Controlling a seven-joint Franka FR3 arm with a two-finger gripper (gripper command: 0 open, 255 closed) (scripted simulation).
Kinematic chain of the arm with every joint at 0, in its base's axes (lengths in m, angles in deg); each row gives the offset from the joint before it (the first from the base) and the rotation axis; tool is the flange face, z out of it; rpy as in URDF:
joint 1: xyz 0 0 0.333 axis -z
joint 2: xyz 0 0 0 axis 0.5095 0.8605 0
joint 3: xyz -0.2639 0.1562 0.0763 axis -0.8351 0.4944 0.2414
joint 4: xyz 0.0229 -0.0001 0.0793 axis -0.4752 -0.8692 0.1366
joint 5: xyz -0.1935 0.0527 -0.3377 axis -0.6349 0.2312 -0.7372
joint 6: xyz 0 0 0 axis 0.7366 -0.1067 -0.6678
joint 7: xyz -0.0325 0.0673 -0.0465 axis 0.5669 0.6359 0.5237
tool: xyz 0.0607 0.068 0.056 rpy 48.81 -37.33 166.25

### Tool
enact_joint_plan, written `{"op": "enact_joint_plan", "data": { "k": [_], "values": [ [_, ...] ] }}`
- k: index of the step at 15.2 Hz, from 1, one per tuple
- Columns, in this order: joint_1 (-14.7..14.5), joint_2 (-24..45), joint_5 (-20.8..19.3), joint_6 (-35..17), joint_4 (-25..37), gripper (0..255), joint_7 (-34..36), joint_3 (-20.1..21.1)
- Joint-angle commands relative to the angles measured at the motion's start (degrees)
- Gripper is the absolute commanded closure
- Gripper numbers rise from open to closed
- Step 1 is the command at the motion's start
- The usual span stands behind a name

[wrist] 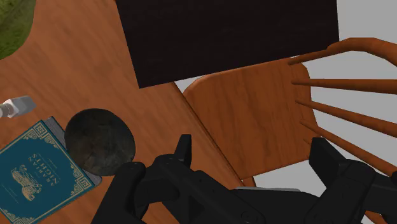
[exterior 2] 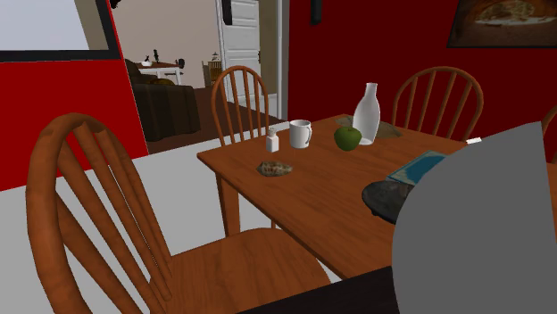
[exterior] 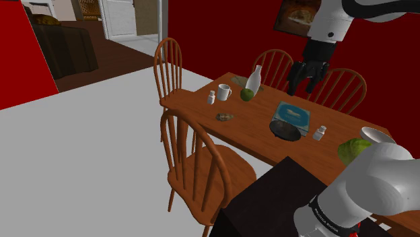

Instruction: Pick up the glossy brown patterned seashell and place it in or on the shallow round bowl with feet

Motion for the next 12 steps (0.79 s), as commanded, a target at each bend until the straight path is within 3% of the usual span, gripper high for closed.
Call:
{"op": "enact_joint_plan", "data": {
  "k": [1, 12],
  "values": [
    [0.0, 0.0, 0.0, 0.0, 0.0, 0, 0.0, 0.0],
    [-1.81, 10.85, -6.44, -26.05, -9.55, 0, -17.27, -8.9]
  ]
}}
